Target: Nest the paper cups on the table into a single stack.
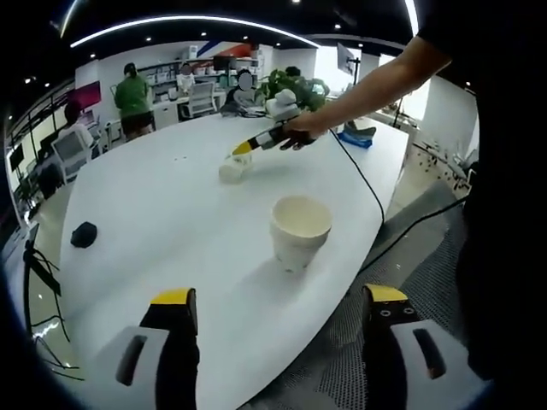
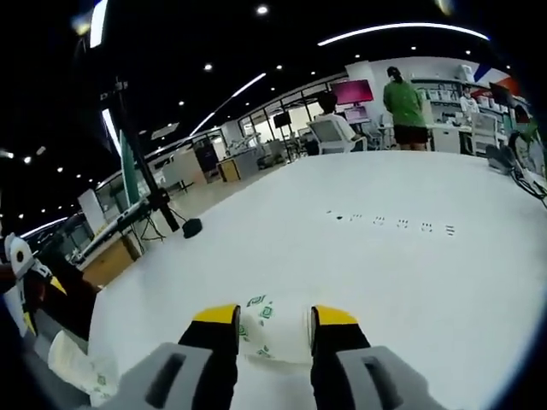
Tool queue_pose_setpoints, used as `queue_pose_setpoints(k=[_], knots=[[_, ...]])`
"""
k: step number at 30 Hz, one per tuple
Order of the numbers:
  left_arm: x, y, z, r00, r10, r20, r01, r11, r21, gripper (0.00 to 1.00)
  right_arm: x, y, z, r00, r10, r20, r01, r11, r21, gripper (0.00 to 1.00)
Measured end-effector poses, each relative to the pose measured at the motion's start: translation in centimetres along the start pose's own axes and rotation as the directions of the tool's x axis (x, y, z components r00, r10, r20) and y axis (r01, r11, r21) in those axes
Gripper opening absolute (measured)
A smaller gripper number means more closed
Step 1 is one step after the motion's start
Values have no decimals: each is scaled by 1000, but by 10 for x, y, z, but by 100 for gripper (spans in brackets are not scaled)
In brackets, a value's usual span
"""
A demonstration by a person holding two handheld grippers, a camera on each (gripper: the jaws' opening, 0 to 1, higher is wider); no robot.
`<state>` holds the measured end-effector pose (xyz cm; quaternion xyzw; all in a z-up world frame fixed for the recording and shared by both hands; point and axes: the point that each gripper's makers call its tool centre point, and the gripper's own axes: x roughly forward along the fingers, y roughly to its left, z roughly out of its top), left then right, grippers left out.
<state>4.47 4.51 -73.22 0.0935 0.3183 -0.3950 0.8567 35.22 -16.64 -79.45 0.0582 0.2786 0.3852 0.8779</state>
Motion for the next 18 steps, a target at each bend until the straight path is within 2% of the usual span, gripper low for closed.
queue_pose_setpoints(k=[6, 10, 11, 14, 18], knots=[[-2, -1, -4, 1000, 4, -9, -4, 1000, -7, 76, 2, -2, -3, 1000, -4, 1, 4, 999, 34, 24], [0, -4, -6, 1000, -2, -16, 2, 1000, -8, 74, 0, 0, 3, 998, 27, 53, -35, 987, 158, 16], [1, -4, -7, 1000, -4, -17, 3, 1000, -7, 73, -1, -1, 2, 998, 20, 53, -28, 989, 145, 14], [2, -6, -9, 999, -12, -30, 12, 1000, 1, 72, -3, 3, 6, 996, 44, 82, -61, 974, 218, 10], [2, -7, -8, 999, -19, -31, 20, 1000, 8, 70, -7, 7, 9, 993, 55, 102, -80, 963, 258, 4]])
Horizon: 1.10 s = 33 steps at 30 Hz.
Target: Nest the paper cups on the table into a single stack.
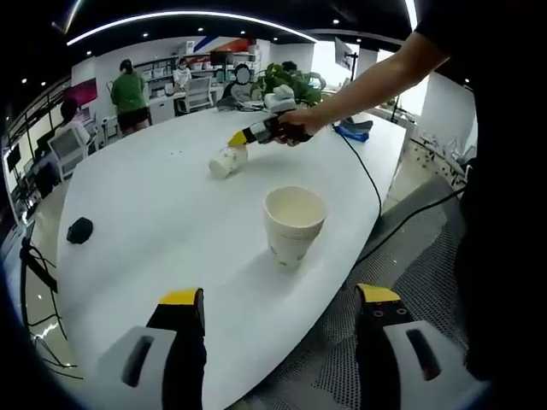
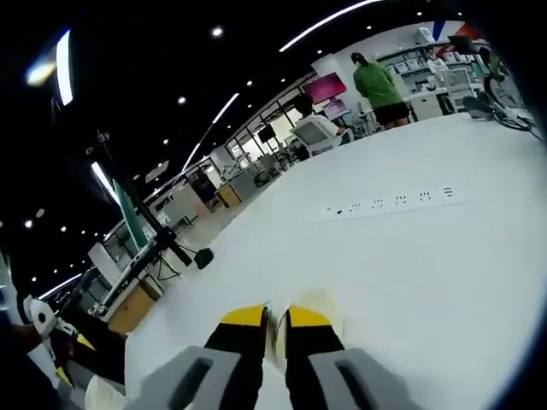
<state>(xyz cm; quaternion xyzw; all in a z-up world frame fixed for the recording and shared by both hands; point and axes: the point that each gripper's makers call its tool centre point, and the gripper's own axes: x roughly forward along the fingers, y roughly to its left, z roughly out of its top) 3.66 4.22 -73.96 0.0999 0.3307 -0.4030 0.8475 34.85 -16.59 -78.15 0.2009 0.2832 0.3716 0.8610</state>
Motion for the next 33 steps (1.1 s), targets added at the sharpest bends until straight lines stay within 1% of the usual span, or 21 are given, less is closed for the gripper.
queue_pose_setpoints(k=[5, 7, 11, 14, 23, 29, 33], knots=[[-1, 1, 2, 1000, 1, 5, -1, 1000, 8, 69, -3, 10, 2, 999, 32, 7, -32, 999, 33, 0], [-1, 1, 3, 1000, 2, 11, -3, 1000, 11, 69, -3, 14, 4, 999, 48, 16, -49, 998, 43, 0], [-1, 1, 6, 1000, 3, 22, -3, 1000, 15, 70, -4, 18, 6, 998, 60, 21, -61, 998, 34, 0], [-1, 2, 8, 999, 4, 34, -5, 1000, 19, 70, -11, 28, 8, 998, 59, 27, -60, 998, 8, 0], [-4, 6, 16, 997, 15, 81, -17, 1000, 22, 74, -32, 47, 16, 998, 57, 39, -55, 997, -60, 0], [-2, 4, 20, 995, 3, 104, -7, 999, 34, 77, -51, 67, 18, 997, 58, 41, -53, 993, -105, 0], [-2, 2, 22, 993, -10, 117, 5, 999, 39, 78, -64, 85, 20, 996, 69, 51, -61, 988, -141, 0]])
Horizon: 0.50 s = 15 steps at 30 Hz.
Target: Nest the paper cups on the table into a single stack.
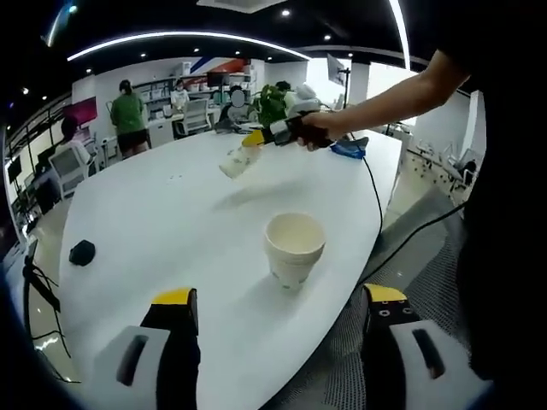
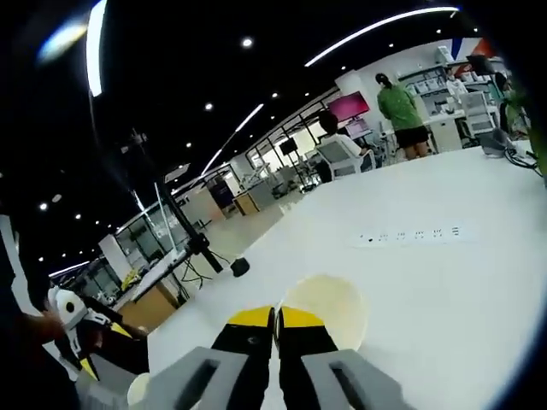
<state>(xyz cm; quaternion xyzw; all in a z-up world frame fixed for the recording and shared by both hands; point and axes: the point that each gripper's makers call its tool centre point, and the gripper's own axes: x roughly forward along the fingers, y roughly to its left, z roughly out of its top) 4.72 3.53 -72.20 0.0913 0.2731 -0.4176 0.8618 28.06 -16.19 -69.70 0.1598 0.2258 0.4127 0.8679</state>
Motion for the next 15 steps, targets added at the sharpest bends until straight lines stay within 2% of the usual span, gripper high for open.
queue_pose_setpoints(k=[7, 15], knots=[[-4, 1, 4, 1000, -7, 29, 7, 1000, -1, 83, -17, 35, 6, 1000, 14, 11, -14, 999, -48, 0], [-10, 2, 14, 996, -17, 87, 20, 999, -33, 88, -35, 67, 7, 999, 49, -8, -50, 992, -117, 0]])
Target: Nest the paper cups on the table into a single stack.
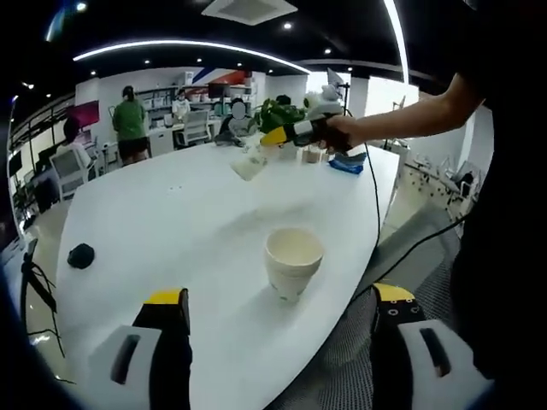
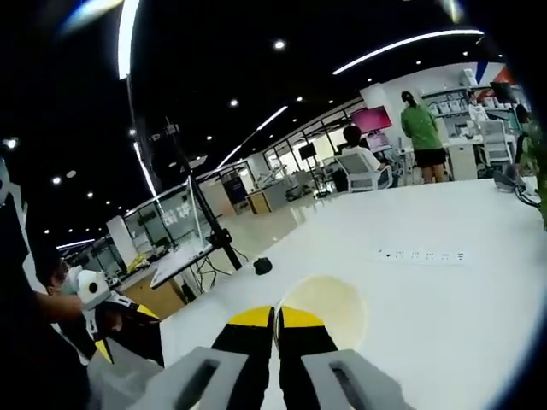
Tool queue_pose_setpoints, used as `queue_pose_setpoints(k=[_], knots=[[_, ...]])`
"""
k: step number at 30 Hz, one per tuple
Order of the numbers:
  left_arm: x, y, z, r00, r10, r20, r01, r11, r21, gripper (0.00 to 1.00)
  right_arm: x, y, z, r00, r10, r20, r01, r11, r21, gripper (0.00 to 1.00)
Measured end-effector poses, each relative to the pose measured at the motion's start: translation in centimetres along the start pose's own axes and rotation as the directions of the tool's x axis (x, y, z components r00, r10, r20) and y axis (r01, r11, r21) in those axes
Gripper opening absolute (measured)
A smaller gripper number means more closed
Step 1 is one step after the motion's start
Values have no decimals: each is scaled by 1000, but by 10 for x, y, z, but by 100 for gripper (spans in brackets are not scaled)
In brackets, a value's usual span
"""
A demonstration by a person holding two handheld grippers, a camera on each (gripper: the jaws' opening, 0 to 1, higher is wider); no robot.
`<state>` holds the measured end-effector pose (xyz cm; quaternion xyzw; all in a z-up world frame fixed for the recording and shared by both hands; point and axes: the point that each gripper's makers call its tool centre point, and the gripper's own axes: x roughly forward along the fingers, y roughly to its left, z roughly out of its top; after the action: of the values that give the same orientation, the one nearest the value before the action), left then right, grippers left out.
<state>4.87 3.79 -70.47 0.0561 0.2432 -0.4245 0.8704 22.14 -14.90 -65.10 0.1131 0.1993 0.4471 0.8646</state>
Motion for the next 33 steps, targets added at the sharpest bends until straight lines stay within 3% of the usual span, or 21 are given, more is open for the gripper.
queue_pose_setpoints(k=[5, 11, 18, 33], knots=[[0, -5, 7, 999, -19, 31, 19, 1000, -13, 90, -8, 25, -1, 1000, 21, -22, -22, 999, -48, 0], [2, -11, 10, 999, -43, 29, 43, 999, 8, 94, -15, 52, -7, 998, 38, -48, -42, 995, -87, 0], [4, -13, 5, 999, -48, 5, 48, 999, 21, 99, -16, 85, -28, 987, 60, -146, -89, 976, -199, 0], [4, -13, 2, 999, -41, 10, 41, 999, 15, 99, -10, 126, -54, 967, 111, -227, -167, 955, -243, 0]])
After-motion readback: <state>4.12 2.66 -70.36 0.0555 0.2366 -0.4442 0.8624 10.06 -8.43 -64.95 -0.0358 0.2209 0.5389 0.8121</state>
